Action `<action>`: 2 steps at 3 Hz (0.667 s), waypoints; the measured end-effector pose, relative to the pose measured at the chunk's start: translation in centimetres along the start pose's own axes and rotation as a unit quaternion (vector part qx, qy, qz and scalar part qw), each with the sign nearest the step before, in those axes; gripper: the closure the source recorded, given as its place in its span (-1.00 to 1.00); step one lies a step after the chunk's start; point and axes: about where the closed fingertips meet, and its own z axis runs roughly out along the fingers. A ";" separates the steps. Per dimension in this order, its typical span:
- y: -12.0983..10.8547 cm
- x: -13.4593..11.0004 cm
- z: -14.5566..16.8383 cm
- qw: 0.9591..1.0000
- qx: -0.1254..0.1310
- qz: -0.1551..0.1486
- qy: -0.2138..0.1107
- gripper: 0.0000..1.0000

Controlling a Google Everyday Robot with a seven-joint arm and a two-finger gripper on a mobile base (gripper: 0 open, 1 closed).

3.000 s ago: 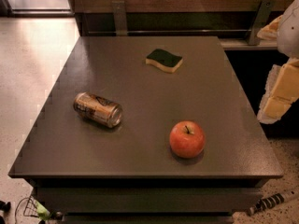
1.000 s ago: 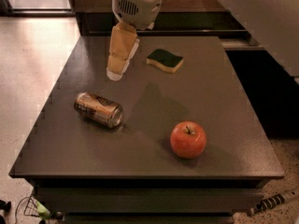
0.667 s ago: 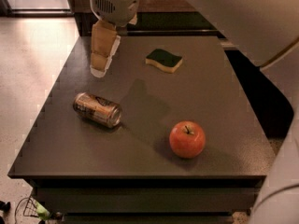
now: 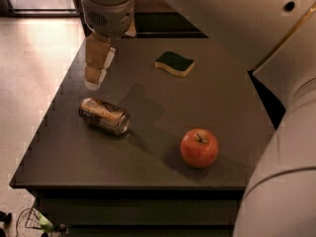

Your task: Place orange can upright

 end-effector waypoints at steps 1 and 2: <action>2.3 -1.6 3.7 0.998 -0.037 0.017 0.046 -1.00; 4.6 -2.0 5.9 0.995 -0.069 0.031 0.065 -1.00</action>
Offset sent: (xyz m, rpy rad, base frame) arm -0.0542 0.0257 -0.0771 -0.1968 0.3164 -0.0689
